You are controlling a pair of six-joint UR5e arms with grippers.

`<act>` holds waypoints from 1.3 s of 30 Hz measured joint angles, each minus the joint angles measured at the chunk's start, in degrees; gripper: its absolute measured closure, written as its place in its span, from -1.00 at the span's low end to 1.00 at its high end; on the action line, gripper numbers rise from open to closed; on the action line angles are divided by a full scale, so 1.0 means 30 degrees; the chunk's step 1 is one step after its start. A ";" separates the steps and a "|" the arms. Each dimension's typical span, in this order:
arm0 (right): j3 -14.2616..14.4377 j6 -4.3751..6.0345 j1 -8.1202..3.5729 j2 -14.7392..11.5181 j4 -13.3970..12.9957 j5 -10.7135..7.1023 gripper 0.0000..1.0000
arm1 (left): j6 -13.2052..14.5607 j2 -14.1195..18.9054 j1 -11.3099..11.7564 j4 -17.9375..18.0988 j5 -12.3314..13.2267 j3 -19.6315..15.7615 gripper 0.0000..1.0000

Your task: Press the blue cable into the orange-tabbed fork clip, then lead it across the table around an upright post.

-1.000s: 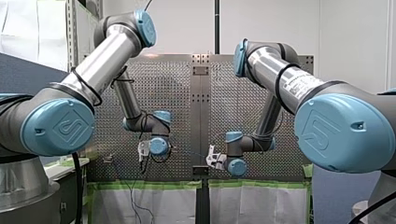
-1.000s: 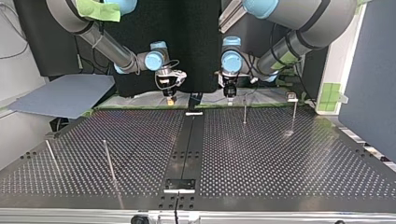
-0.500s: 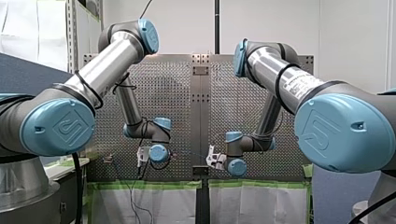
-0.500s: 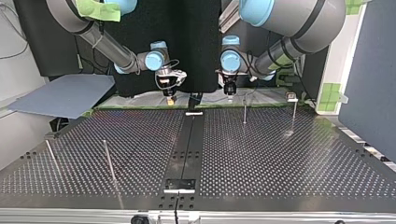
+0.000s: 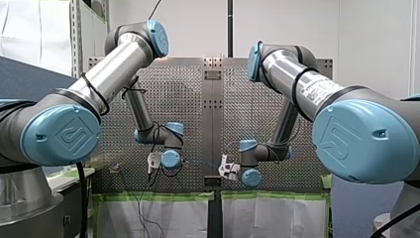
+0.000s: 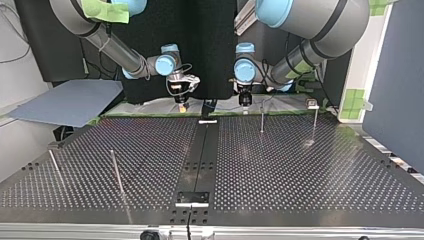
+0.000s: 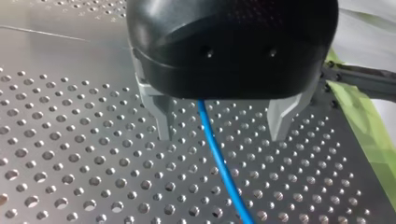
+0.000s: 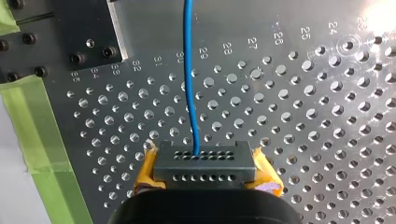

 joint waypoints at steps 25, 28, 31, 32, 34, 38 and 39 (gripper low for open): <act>0.0003 -0.0027 0.0003 0.0001 0.0006 -0.0048 1.00 | -0.0159 0.0067 0.0011 0.0005 -0.0689 0.0025 -0.23; 0.0003 -0.0027 -0.0002 0.0001 0.0010 -0.0051 1.00 | -0.0211 0.0069 0.0031 0.0022 -0.0779 0.0025 0.38; 0.0005 -0.0026 -0.0003 0.0000 0.0021 -0.0051 1.00 | -0.0227 0.0072 0.0024 0.0019 -0.0810 0.0025 0.95; 0.0004 -0.0026 -0.0004 0.0001 0.0022 -0.0052 1.00 | -0.0230 0.0073 0.0016 0.0015 -0.0813 0.0025 1.00; 0.0004 -0.0026 0.0000 0.0000 0.0027 -0.0051 1.00 | -0.0233 0.0076 0.0006 0.0010 -0.0812 0.0026 1.00; 0.0005 -0.0026 0.0002 0.0000 0.0030 -0.0049 1.00 | -0.0360 0.0075 0.0023 0.0016 -0.0751 0.0025 1.00; 0.0005 -0.0026 0.0002 0.0001 0.0029 -0.0048 1.00 | -0.0461 0.0075 0.0044 0.0021 -0.0693 0.0025 1.00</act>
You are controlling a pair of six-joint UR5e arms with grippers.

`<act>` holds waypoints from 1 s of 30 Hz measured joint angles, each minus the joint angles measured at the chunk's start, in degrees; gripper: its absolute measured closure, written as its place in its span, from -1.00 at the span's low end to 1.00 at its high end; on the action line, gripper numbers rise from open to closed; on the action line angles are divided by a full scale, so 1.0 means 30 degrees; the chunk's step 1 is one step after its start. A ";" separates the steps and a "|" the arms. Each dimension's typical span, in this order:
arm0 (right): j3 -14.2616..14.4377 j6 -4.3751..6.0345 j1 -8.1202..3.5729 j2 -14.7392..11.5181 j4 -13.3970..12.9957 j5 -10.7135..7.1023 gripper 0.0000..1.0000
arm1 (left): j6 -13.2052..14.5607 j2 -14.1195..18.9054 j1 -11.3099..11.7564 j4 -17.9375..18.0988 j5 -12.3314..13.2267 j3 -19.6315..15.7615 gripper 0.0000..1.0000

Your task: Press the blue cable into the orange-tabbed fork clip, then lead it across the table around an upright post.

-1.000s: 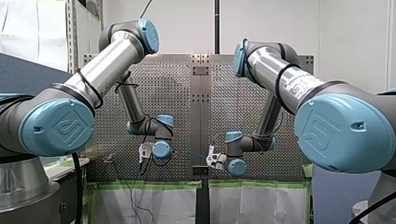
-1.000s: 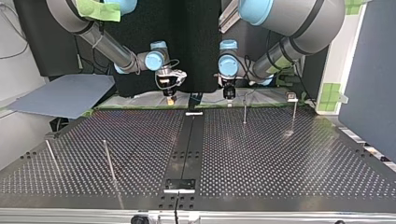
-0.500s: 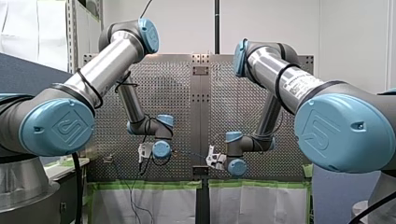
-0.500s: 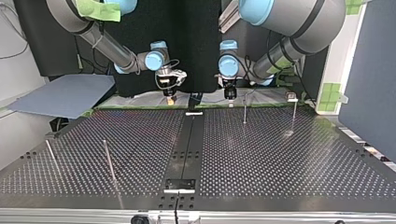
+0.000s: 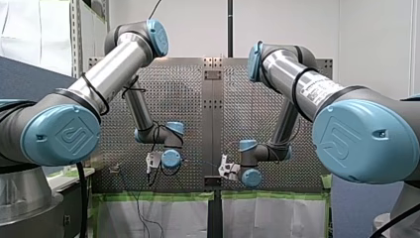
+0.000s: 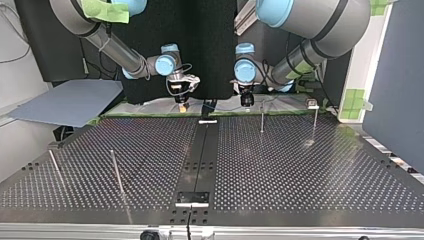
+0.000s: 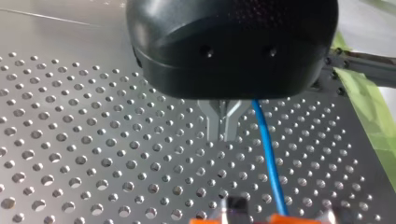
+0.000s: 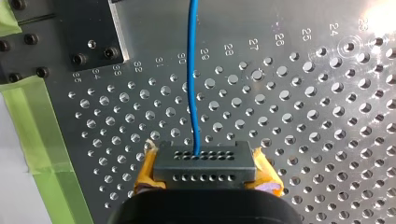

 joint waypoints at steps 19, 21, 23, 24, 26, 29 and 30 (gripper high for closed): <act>0.0000 0.0000 0.0034 -0.0001 0.0059 -0.0004 1.00 | -0.0746 0.0014 0.0068 -0.0017 0.0347 0.0000 0.18; 0.0000 0.0001 0.0034 0.0000 0.0060 -0.0002 1.00 | -0.0673 0.0061 0.0063 -0.0030 0.0322 0.0000 0.06; 0.0000 0.0000 0.0034 0.0000 0.0060 0.0000 1.00 | -0.0632 0.0137 0.0046 -0.0053 0.0295 0.0000 0.06; 0.0000 0.0000 0.0034 -0.0001 0.0060 0.0001 1.00 | -0.0618 0.0217 0.0034 -0.0082 0.0272 0.0000 0.06; 0.0001 0.0000 0.0039 0.0000 0.0060 0.0000 1.00 | -0.0621 0.0396 0.0012 -0.0147 0.0248 0.0000 0.06; 0.0000 0.0000 0.0052 0.0000 0.0061 0.0008 1.00 | -0.0638 0.0795 -0.0036 -0.0407 0.0158 0.0001 0.06; 0.0000 -0.0001 0.0056 0.0000 0.0059 0.0013 1.00 | -0.0636 0.0931 -0.0063 -0.0574 0.0067 0.0001 0.06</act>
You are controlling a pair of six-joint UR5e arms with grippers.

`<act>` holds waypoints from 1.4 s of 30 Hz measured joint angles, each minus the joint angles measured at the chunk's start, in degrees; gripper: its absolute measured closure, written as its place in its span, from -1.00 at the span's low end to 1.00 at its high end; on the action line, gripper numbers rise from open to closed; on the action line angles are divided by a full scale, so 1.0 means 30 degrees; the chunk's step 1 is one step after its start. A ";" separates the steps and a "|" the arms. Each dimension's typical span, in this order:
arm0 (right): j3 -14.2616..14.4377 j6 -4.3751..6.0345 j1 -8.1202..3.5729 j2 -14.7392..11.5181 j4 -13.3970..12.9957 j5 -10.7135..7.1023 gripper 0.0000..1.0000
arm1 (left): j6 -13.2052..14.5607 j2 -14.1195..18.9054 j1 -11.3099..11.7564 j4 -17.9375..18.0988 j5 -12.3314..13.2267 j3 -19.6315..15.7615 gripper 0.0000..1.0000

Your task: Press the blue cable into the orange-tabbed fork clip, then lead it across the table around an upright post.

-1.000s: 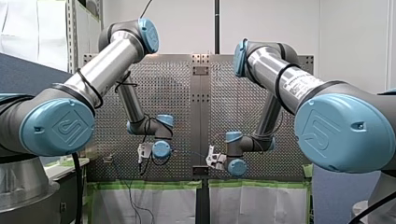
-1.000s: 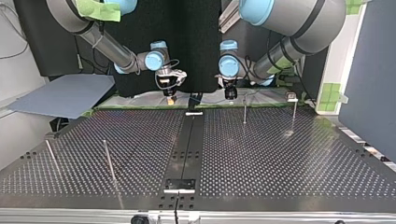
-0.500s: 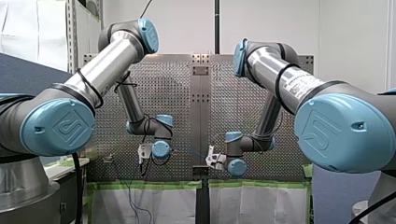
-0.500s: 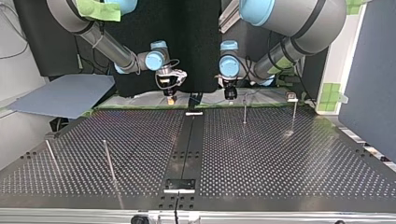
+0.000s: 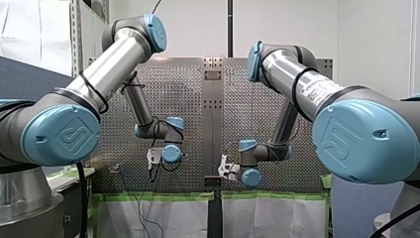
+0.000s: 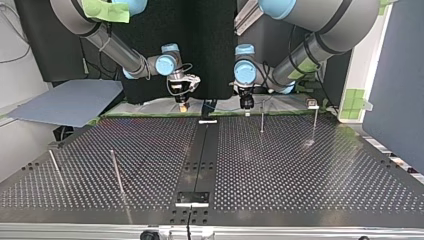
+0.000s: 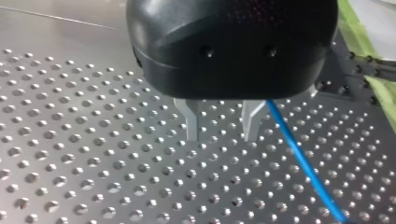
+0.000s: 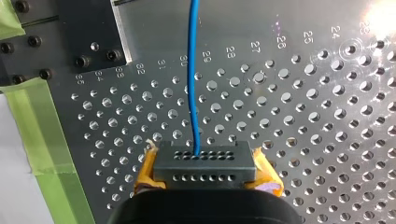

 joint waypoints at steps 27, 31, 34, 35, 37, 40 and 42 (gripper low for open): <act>0.0000 0.0029 0.0172 0.0000 0.0010 -0.0019 1.00 | 0.0499 0.0075 -0.0336 -0.4329 -0.0866 0.1299 0.06; -0.0001 0.0030 0.0207 0.0000 0.0025 -0.0016 1.00 | 0.0497 0.0002 -0.0338 -0.4650 -0.0827 0.1421 0.06; 0.0000 0.0030 0.0238 0.0000 0.0028 -0.0012 1.00 | 0.0519 -0.0260 -0.0327 -0.4898 -0.0828 0.1441 0.06; 0.0000 0.0030 0.0249 -0.0001 0.0028 -0.0014 1.00 | 0.0531 -0.0363 -0.0327 -0.4948 -0.0838 0.1454 0.06; 0.0000 0.0030 0.0273 0.0000 0.0043 -0.0014 1.00 | 0.0556 -0.0631 -0.0337 -0.5010 -0.0825 0.1501 0.06; 0.0001 0.0017 0.0297 0.0000 0.0147 -0.0003 1.00 | 0.0544 -0.0830 -0.0357 -0.4960 -0.0761 0.1567 0.06; -0.0001 0.0009 0.0312 0.0000 0.0210 -0.0001 1.00 | 0.0418 -0.0875 -0.0384 -0.4908 -0.0713 0.1702 0.06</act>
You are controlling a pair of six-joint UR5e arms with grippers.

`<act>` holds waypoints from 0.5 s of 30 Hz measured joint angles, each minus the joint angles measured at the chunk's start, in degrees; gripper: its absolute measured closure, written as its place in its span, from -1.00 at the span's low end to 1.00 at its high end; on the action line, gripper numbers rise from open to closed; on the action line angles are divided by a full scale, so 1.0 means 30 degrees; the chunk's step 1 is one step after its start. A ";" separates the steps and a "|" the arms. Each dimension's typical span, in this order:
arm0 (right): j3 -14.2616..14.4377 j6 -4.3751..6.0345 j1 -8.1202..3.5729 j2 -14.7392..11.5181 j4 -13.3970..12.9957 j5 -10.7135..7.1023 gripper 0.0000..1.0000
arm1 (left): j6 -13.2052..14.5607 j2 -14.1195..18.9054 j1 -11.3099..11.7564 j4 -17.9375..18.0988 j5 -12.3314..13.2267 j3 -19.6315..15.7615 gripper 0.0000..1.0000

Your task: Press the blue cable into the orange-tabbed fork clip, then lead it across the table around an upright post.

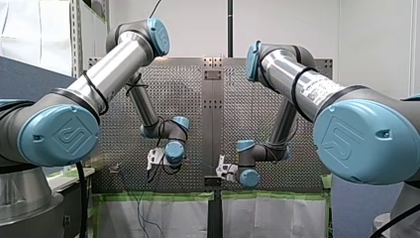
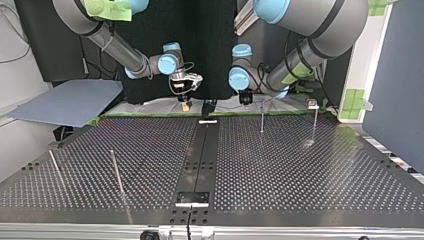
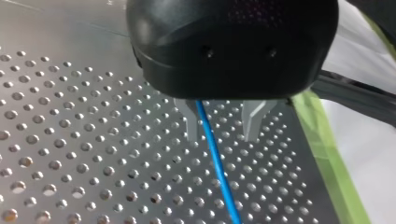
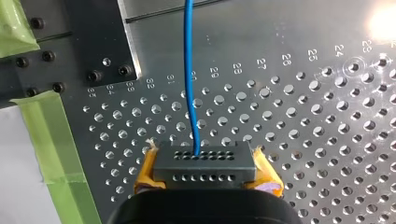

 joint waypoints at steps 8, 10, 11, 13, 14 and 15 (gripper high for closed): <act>0.0001 -0.0007 0.0016 0.0000 0.0107 0.0013 1.00 | -0.0513 -0.0021 -0.0089 -0.0120 0.0088 0.0617 0.06; 0.0002 -0.0008 0.0018 0.0000 0.0112 0.0014 1.00 | -0.0532 -0.0024 -0.0085 -0.0216 0.0012 0.0715 0.06; 0.0001 -0.0008 0.0018 0.0000 0.0111 0.0014 1.00 | -0.0532 -0.0025 -0.0077 -0.0243 -0.0025 0.0746 0.06; 0.0001 -0.0008 0.0018 -0.0001 0.0123 0.0014 1.00 | -0.0522 -0.0026 -0.0062 -0.0280 -0.0095 0.0779 0.06; 0.0001 -0.0008 0.0017 -0.0001 0.0128 0.0013 1.00 | -0.0513 -0.0026 -0.0062 -0.0288 -0.0115 0.0786 0.13; 0.0002 -0.0008 0.0018 0.0000 0.0132 0.0014 1.00 | -0.0493 -0.0027 -0.0071 -0.0296 -0.0131 0.0790 0.13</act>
